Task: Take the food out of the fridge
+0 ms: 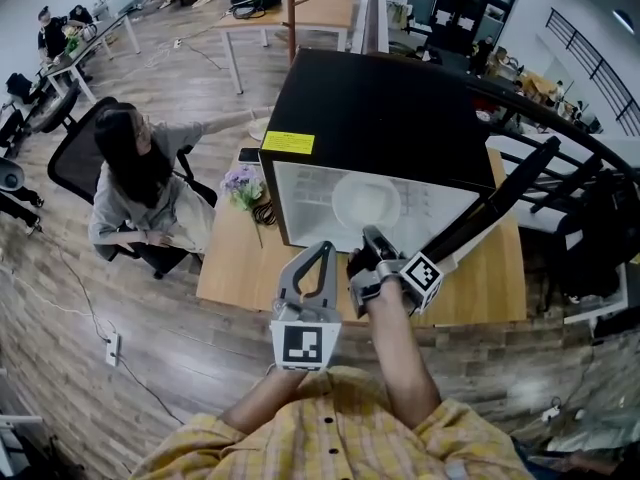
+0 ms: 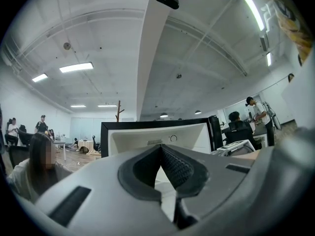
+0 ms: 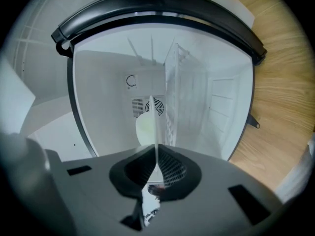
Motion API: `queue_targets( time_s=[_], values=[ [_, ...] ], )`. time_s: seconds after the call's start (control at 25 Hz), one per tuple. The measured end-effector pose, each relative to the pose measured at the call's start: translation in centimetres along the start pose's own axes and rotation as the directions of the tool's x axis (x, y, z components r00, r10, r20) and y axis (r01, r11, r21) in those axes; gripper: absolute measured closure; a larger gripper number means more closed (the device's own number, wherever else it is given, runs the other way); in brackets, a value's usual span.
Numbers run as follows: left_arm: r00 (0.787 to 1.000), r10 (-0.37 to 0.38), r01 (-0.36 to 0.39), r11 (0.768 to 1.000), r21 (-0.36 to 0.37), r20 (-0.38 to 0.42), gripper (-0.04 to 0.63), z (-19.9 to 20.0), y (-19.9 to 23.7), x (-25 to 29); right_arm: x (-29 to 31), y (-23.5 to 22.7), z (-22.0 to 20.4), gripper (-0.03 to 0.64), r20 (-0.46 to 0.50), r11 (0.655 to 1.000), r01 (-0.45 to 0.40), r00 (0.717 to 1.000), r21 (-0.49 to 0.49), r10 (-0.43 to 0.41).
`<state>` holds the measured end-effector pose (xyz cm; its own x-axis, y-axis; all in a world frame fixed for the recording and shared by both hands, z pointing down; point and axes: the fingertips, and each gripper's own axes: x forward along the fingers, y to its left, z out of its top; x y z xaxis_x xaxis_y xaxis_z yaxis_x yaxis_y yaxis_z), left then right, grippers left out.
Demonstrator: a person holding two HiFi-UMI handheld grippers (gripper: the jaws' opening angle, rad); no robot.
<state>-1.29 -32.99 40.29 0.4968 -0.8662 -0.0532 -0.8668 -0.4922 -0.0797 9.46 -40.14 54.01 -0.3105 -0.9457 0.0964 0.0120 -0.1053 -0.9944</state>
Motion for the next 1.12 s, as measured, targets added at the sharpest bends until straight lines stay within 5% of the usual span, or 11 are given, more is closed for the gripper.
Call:
queue_targets(
  time_s=[0.84, 1.12],
  values=[
    [1.0, 0.015, -0.015, 1.0, -0.003, 0.011, 0.588, 0.2, -2.1, -2.0, -8.4, 3.2, -3.6, 0.598, -0.076, 0.998, -0.058, 0.996, -0.029, 0.056],
    [1.0, 0.012, -0.011, 0.999, -0.053, 0.018, 0.588, 1.0, -2.9, -2.8, -10.7, 3.5, -5.1, 0.598, -0.107, 0.998, -0.064, 0.992, -0.017, 0.062]
  ],
)
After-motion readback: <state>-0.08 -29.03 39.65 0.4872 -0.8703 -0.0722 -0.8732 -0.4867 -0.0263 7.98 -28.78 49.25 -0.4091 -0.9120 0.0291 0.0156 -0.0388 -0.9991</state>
